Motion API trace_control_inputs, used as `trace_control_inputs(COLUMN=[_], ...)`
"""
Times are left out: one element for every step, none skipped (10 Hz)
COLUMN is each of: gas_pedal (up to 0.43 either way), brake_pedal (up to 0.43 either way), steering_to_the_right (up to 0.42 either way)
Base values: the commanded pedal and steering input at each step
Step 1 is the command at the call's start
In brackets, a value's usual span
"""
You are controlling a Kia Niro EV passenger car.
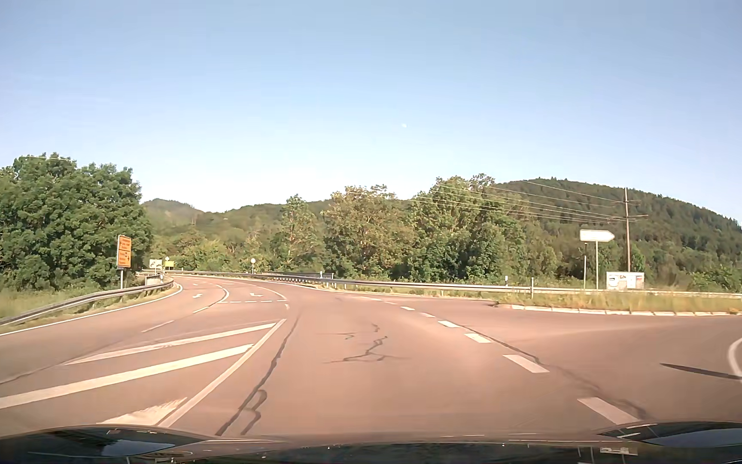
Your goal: Follow the waypoints while adhering to traffic rules and regulations
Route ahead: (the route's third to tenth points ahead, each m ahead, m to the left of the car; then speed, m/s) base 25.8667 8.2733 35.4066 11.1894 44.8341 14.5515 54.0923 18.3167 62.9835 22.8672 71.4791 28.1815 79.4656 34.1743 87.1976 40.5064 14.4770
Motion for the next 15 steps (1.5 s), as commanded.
trace_control_inputs(gas_pedal=[0.157,0.157,0.157,0.157,0.169,0.169,0.177,0.189,0.189,0.189,0.189,0.189,0.189,0.189,0.189], brake_pedal=[0.000,0.000,0.000,0.000,0.000,0.000,0.000,0.000,0.000,0.000,0.000,0.000,0.000,0.000,0.000], steering_to_the_right=[-0.051,-0.052,-0.053,-0.053,-0.053,-0.053,-0.052,-0.051,-0.049,-0.047,-0.046,-0.046,-0.046,-0.044,-0.040])
